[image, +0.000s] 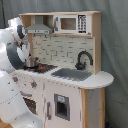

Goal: Play with the kitchen

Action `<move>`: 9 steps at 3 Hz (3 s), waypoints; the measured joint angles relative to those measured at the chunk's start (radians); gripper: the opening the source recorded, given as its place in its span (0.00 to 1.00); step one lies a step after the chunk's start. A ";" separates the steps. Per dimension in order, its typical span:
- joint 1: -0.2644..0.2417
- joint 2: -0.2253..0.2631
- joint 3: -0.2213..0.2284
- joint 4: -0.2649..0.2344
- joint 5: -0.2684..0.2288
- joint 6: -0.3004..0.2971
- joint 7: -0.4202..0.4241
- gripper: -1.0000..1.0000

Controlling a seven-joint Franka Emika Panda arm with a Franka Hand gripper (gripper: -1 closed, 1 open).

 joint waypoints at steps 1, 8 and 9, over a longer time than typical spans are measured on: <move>-0.071 -0.003 0.069 0.024 0.000 0.000 -0.009 1.00; -0.631 -0.135 0.574 0.290 0.005 -0.004 -0.088 1.00; -0.694 -0.161 0.633 0.337 0.005 -0.012 -0.095 1.00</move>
